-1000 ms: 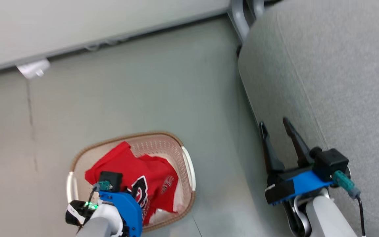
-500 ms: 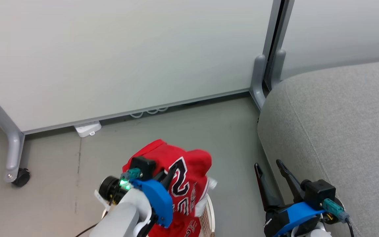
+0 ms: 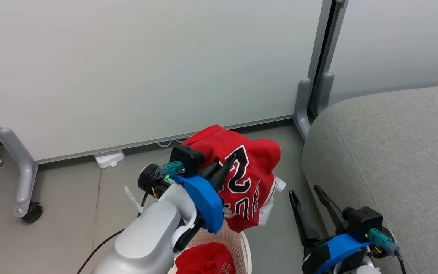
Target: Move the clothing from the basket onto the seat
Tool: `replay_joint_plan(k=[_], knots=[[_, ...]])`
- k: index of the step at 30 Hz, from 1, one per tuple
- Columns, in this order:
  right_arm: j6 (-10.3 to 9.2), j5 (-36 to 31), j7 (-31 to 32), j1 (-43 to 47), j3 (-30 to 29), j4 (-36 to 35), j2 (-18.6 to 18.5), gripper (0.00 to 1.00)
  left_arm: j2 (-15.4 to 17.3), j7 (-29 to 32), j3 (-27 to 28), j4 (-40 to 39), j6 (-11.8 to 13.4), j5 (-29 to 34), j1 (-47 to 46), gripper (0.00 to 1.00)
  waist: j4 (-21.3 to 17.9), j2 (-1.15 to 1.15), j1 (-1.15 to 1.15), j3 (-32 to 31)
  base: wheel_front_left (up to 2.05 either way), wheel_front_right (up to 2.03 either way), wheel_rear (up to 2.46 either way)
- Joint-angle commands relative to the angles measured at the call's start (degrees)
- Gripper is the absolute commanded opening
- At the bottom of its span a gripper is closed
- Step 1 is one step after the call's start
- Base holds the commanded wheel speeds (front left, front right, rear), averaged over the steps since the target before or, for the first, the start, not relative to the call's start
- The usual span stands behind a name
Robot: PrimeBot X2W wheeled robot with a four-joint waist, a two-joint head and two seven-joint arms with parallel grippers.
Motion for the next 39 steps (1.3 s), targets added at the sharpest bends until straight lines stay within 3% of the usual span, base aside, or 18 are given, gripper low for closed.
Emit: replay_joint_plan(k=[1,20,39], knots=[[-0.04,-0.1,0.1,-0.2,0.2,-0.3,-0.1,1.00,0.1,0.0,-0.2,-0.2,0.0,-0.5,-1.0,0.00,-0.1,0.00,0.00,0.0,0.00,0.00,0.00],[-0.04,0.6,1.2,-2.4,4.5,0.3,-0.1,1.00,0.1,-1.7,-3.8,2.0,1.1,-4.2,-2.6,0.00,-1.5,0.00,0.00,0.8,0.00,0.00,0.00],[-0.04,1.9,5.1,-18.0,15.2,16.7,-0.1,1.00,0.1,-2.1,-9.3,-0.4,1.6,-9.1,-3.6,0.00,-0.3,0.00,0.00,1.3,0.00,0.00,0.00]])
